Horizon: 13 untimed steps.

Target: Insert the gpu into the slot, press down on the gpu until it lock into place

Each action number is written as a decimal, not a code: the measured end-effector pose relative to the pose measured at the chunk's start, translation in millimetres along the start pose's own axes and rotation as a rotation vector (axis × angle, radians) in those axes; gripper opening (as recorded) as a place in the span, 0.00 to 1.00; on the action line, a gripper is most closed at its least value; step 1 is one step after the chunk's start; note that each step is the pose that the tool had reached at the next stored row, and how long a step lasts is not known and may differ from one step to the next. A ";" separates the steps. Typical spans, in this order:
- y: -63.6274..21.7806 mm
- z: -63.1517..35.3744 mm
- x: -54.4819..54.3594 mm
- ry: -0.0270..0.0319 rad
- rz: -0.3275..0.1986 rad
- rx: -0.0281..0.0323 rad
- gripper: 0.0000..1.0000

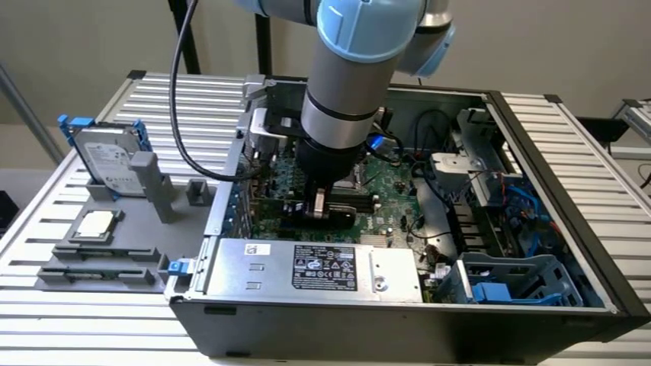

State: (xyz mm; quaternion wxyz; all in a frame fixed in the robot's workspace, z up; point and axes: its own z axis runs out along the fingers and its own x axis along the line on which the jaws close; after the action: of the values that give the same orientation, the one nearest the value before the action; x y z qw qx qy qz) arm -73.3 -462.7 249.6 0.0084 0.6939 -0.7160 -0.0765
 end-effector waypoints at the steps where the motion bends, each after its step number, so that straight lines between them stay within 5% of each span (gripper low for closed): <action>1: 0.5 -4.7 -0.3 0.0016 0.000 -0.0010 0.33; 7: 3.7 -30.9 -3.0 0.0020 0.000 -0.0014 0.33; 10: 4.2 -33.8 -5.1 0.0035 0.000 -0.0011 0.31; 13: 6.4 -33.2 -9.9 0.0076 0.000 -0.0001 0.18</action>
State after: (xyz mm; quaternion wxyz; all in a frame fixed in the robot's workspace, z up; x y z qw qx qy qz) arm -75.3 -455.9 284.1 0.0112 0.6940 -0.7160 -0.0739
